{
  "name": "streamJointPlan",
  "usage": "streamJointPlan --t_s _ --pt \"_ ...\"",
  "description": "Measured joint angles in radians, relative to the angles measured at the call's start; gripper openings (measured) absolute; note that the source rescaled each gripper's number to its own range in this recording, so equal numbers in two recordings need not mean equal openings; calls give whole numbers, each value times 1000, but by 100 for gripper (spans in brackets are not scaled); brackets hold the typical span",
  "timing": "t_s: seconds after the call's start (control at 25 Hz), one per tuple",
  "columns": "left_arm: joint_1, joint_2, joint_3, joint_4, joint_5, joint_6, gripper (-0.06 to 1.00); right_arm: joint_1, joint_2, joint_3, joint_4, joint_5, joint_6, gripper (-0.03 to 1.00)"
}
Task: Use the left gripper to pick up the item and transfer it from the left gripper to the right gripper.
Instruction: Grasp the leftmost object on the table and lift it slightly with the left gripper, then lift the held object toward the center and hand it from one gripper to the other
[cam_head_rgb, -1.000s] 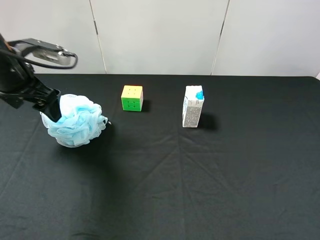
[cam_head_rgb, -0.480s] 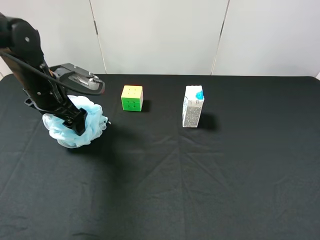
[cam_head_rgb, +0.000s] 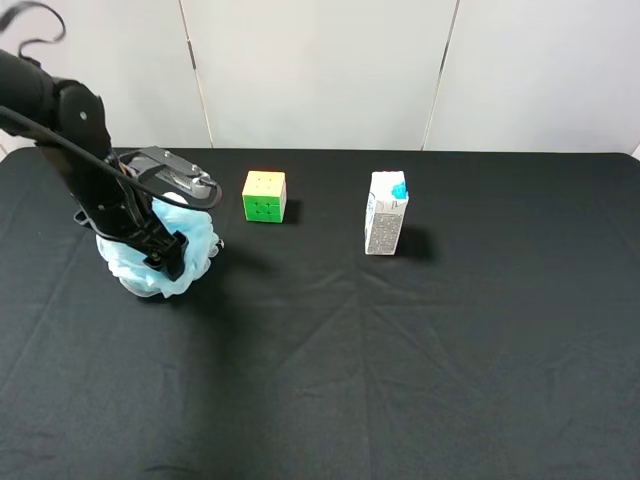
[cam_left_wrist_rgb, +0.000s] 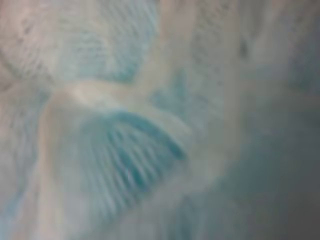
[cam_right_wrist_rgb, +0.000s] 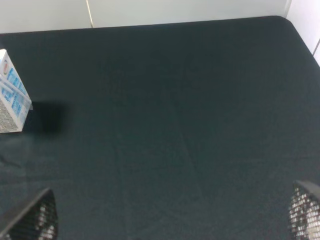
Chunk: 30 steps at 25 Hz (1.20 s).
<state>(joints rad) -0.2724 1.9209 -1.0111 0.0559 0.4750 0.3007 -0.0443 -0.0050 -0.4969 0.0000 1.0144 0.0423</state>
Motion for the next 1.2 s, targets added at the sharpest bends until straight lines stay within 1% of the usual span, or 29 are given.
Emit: streamJointPlan --t_s 0.08,0.16,0.24,0.4,0.44,0.6,0.96,1.12,1.2 --pt "0 12 1 -3 -5 0 99 0 0 0 0 0 0 100" --pt "0 16 1 -5 -5 0 92 0 0 0 0 0 0 100" --pt "0 17 1 -8 -5 0 80 0 0 0 0 0 0 100" --pt "-2 17 1 -9 -1 0 44 0 0 0 0 0 0 100" --pt "-2 17 1 -8 2 0 39 0 0 0 0 0 0 100" --pt "-2 17 1 -8 4 0 34 0 0 0 0 0 0 100" --pt "-2 0 -24 -3 24 0 29 0 0 0 0 0 0 100" --pt "-2 -63 -37 2 16 0 21 0 0 0 0 0 0 100" --pt "-2 -99 -39 2 18 0 18 0 0 0 0 0 0 100"
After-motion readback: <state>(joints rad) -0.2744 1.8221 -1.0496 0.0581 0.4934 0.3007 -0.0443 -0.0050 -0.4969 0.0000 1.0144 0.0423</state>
